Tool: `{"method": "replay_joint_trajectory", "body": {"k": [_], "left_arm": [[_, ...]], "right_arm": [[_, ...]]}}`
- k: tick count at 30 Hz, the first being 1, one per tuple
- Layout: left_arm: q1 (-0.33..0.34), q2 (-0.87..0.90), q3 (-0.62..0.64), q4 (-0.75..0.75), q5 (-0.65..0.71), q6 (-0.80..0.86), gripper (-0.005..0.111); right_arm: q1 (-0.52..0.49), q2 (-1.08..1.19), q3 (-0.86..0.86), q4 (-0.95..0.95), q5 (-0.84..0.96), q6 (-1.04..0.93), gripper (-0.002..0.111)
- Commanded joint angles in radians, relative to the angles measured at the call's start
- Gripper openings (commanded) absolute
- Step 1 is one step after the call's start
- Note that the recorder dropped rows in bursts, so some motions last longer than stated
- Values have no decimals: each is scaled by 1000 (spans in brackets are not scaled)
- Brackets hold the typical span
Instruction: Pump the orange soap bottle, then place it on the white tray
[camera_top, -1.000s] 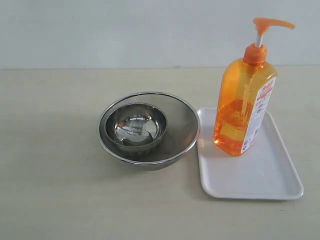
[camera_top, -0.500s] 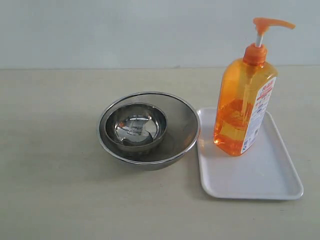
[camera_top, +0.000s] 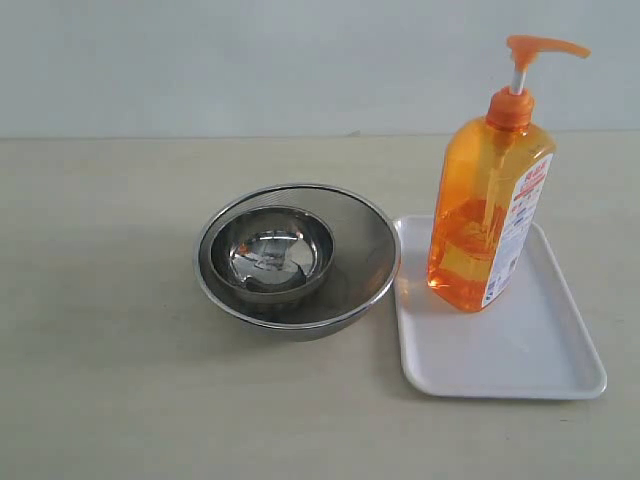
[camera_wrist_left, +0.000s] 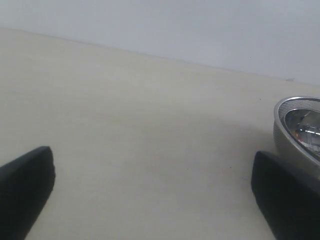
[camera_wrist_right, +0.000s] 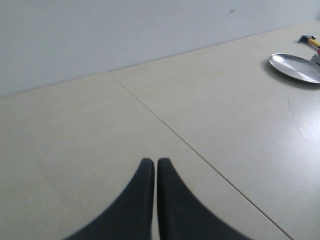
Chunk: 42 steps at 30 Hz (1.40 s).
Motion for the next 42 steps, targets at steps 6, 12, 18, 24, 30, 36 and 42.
{"method": "replay_joint_trajectory", "body": {"k": [6,12,18,24,30,36,42], "left_arm": [[2,-3,3,-7,1,3,100],[2,-3,3,22,1,3,100],[2,-3,3,18,1,-25,100],[2,-3,3,31,1,-35,92],[2,-3,3,93,3,-35,70],[2,-3,3,178,5,-35,9],[2,-3,3,202,9,-24,5]], "right_arm": [[-2,-10,-3,-1,8,-1,0],[-2,-10,-3,-1,8,-1,0],[-2,-10,-3,-1,8,-1,0],[-2,-10,-3,-1,8,-1,0],[-2,-10,-3,-1,8,-1,0],[-2,-10,-3,-1,8,-1,0],[-2,-10,-3,-1,8,-1,0]]}}
